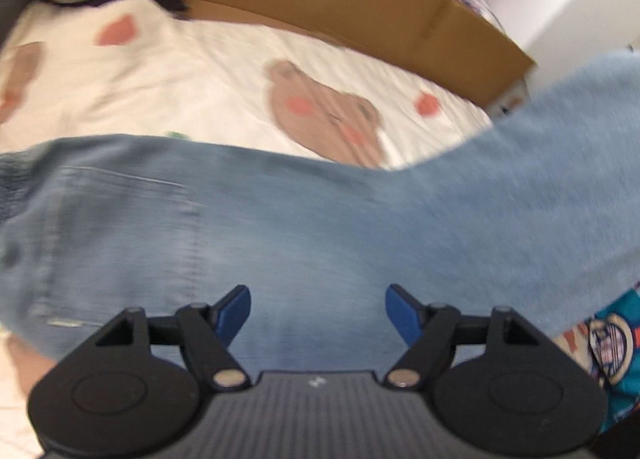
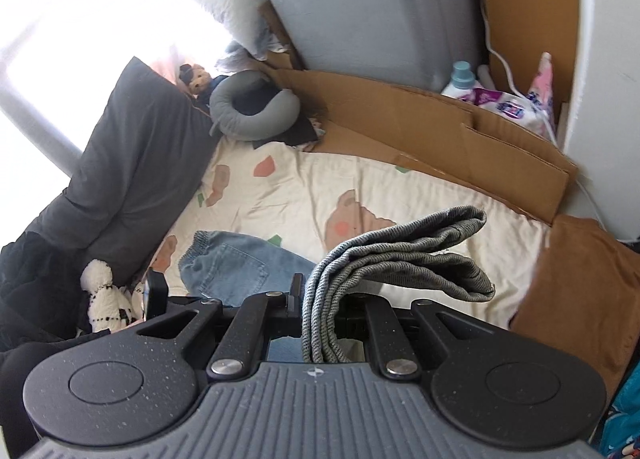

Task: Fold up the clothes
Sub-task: 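Open the left gripper off the jeans while the right gripper holds the hems over the waistband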

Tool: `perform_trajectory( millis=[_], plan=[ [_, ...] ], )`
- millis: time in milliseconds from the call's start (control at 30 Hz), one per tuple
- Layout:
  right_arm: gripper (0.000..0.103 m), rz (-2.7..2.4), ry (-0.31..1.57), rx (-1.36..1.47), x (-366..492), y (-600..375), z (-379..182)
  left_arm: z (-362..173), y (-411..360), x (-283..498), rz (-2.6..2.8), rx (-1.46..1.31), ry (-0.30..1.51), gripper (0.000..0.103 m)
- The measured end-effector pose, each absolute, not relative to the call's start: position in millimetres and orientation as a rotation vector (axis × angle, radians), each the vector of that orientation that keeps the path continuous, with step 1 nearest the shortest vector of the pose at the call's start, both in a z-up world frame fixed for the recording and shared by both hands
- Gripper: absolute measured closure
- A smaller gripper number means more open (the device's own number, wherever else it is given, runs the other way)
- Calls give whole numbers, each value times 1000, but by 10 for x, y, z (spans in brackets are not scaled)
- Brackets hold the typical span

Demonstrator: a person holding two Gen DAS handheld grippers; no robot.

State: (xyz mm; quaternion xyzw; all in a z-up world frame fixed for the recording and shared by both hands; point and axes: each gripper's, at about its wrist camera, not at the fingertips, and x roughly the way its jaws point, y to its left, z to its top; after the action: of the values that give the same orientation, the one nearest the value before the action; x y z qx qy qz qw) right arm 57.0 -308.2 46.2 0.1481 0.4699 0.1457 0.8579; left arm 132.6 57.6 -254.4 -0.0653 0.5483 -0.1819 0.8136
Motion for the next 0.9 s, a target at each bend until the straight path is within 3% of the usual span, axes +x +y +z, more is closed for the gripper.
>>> perform_trajectory(
  millis=[467, 900],
  plan=[
    [94, 322, 1062, 209, 1193, -2026, 519, -2514, 1843, 1233, -250, -251, 1081, 26],
    [94, 374, 1124, 132, 1737, -1083, 431, -2465, 2122, 1150, -234, -355, 1023, 25]
  ],
)
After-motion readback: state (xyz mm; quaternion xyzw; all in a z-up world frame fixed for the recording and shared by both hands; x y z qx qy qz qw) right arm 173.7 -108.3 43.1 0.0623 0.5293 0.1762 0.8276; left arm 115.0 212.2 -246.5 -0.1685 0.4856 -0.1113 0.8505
